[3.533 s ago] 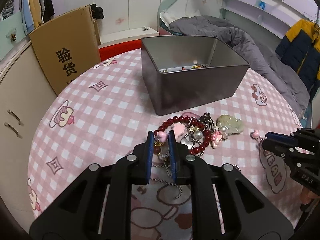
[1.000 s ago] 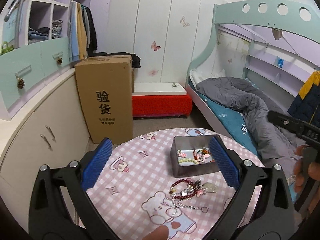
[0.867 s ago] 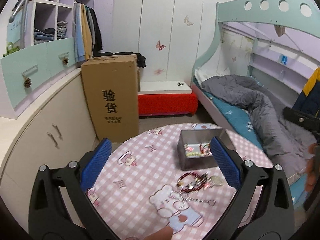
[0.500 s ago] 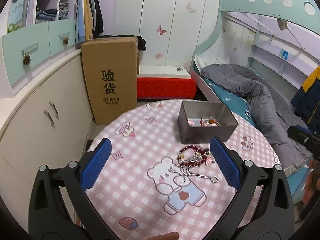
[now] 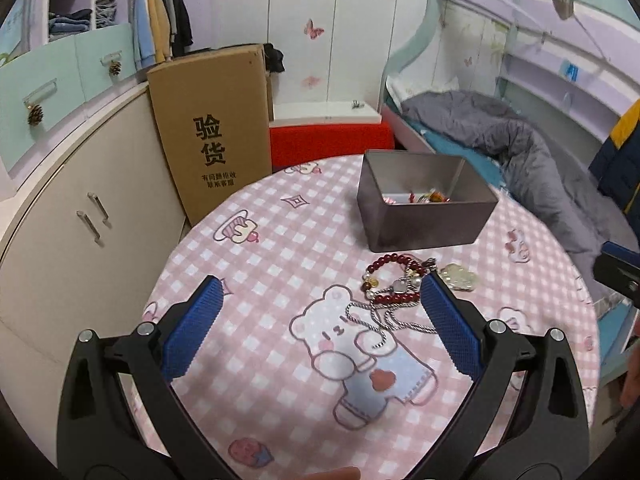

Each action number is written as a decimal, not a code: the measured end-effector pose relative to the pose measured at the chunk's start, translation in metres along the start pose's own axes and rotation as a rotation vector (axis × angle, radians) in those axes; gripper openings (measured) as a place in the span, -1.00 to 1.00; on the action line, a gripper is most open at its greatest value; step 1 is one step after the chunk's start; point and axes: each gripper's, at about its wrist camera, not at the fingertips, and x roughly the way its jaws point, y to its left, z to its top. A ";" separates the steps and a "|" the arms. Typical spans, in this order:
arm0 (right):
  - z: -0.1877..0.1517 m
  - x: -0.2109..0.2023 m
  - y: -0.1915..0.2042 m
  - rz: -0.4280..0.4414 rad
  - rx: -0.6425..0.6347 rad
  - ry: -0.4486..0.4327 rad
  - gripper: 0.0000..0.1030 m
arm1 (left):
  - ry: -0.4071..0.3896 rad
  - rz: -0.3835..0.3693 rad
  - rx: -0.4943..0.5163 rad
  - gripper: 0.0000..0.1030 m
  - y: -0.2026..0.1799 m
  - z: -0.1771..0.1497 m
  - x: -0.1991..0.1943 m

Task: Organize jewelry
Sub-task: 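Move both grippers back to the remaining jewelry pile, then grasp the jade pendant with the right gripper while the left gripper grasps a red bead strand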

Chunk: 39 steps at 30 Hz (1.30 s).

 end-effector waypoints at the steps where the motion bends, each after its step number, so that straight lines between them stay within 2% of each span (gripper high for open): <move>1: -0.001 0.003 0.001 -0.002 -0.004 0.011 0.87 | 0.011 0.000 0.016 0.88 -0.003 0.002 0.010; 10: -0.008 0.025 -0.002 0.001 -0.005 0.068 0.87 | 0.153 0.028 0.134 0.87 -0.022 0.008 0.093; 12: -0.009 0.029 -0.003 -0.001 -0.007 0.078 0.87 | 0.186 0.026 0.148 0.80 -0.026 0.006 0.109; 14: -0.008 0.036 -0.004 -0.005 -0.014 0.089 0.87 | 0.219 0.008 0.152 0.62 -0.028 0.004 0.119; 15: -0.009 0.039 -0.004 -0.006 -0.018 0.094 0.87 | 0.211 -0.022 0.133 0.52 -0.026 0.004 0.119; 16: -0.008 0.044 -0.005 -0.006 -0.025 0.099 0.87 | 0.219 -0.046 0.122 0.35 -0.025 0.004 0.120; 18: -0.007 0.056 -0.005 -0.007 -0.044 0.112 0.86 | 0.215 -0.077 0.127 -0.12 -0.026 0.004 0.118; 19: -0.006 0.063 -0.004 -0.008 -0.059 0.122 0.85 | 0.215 -0.093 0.133 -0.54 -0.028 0.005 0.116; 20: -0.005 0.069 -0.003 -0.008 -0.075 0.128 0.84 | 0.221 -0.108 0.128 -0.82 -0.028 0.005 0.114; 23: -0.005 0.097 0.003 -0.012 -0.150 0.168 0.51 | 0.215 -0.145 0.084 -0.85 -0.023 0.005 0.106; 25: -0.007 0.115 0.007 -0.006 -0.188 0.210 0.21 | 0.202 -0.156 0.054 -0.85 -0.017 0.004 0.099; 30: -0.006 0.131 0.025 0.044 -0.280 0.207 0.18 | 0.177 -0.172 0.003 -0.85 -0.009 0.000 0.086; 32: -0.008 0.136 0.031 0.041 -0.320 0.207 0.09 | 0.165 -0.180 -0.015 -0.85 -0.007 -0.001 0.079; 33: -0.009 0.137 0.034 0.025 -0.348 0.193 -0.09 | 0.160 -0.181 -0.021 -0.85 -0.006 -0.001 0.077; 34: -0.009 0.136 0.035 0.041 -0.343 0.192 -0.35 | 0.152 -0.185 -0.027 -0.85 -0.005 -0.001 0.072; 36: -0.009 0.133 0.031 0.056 -0.315 0.198 -0.49 | 0.137 -0.194 -0.035 -0.85 -0.006 -0.001 0.062; 39: -0.014 0.125 0.025 0.079 -0.270 0.192 -0.49 | 0.118 -0.203 -0.033 -0.85 -0.005 0.001 0.051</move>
